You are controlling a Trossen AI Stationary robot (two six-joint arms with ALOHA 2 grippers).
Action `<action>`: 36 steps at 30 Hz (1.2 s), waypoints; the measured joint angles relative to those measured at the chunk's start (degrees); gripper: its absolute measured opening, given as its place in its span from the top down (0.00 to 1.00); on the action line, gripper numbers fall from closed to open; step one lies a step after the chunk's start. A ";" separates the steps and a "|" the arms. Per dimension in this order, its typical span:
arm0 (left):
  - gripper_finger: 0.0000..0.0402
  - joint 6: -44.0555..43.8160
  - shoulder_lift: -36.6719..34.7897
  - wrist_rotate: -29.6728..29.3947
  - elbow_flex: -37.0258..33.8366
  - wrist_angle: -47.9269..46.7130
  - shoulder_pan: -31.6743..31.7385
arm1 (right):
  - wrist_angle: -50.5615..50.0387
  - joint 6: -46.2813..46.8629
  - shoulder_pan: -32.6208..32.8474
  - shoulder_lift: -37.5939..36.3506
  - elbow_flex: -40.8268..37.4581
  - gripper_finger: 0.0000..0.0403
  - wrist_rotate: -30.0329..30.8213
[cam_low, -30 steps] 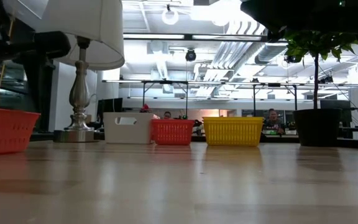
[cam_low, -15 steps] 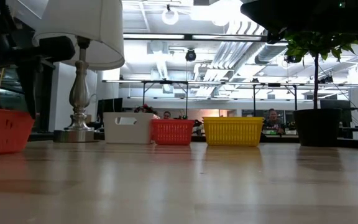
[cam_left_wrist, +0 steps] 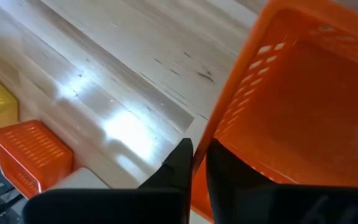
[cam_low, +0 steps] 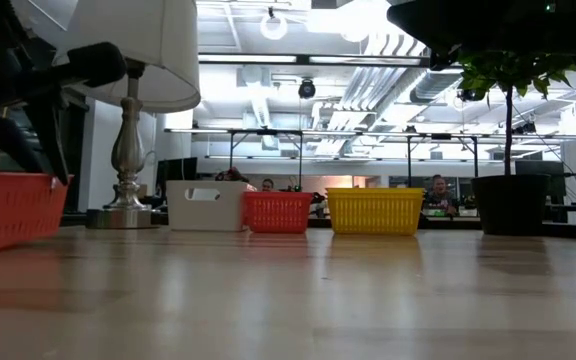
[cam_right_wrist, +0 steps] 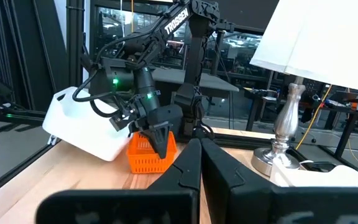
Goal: Stack baskets by color
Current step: Stack the bottom orange bin on the orange bin
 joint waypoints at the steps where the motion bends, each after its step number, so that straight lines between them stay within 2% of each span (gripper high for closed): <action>1: 0.98 0.09 0.00 -0.08 0.00 0.00 0.00 | 0.00 0.00 0.00 0.00 0.00 1.00 0.01; 6: 0.98 0.87 -0.02 -0.31 0.00 0.10 0.00 | 0.00 0.01 0.00 0.00 0.00 1.00 0.00; 12: 0.96 1.85 -0.04 -5.05 0.02 0.22 -0.04 | 0.00 0.02 0.00 0.00 0.00 1.00 -0.01; 19: 0.94 2.80 -0.04 -6.77 0.02 0.35 -0.04 | -0.02 0.15 -0.01 0.00 0.00 1.00 -0.01; 29: 0.99 1.15 -0.04 -7.70 0.02 0.05 1.63 | -0.02 0.16 -0.01 0.00 0.00 1.00 0.00; 36: 1.00 6.81 -0.38 -18.12 0.04 3.77 9.51 | -0.02 0.13 -0.02 0.00 0.00 1.00 -0.01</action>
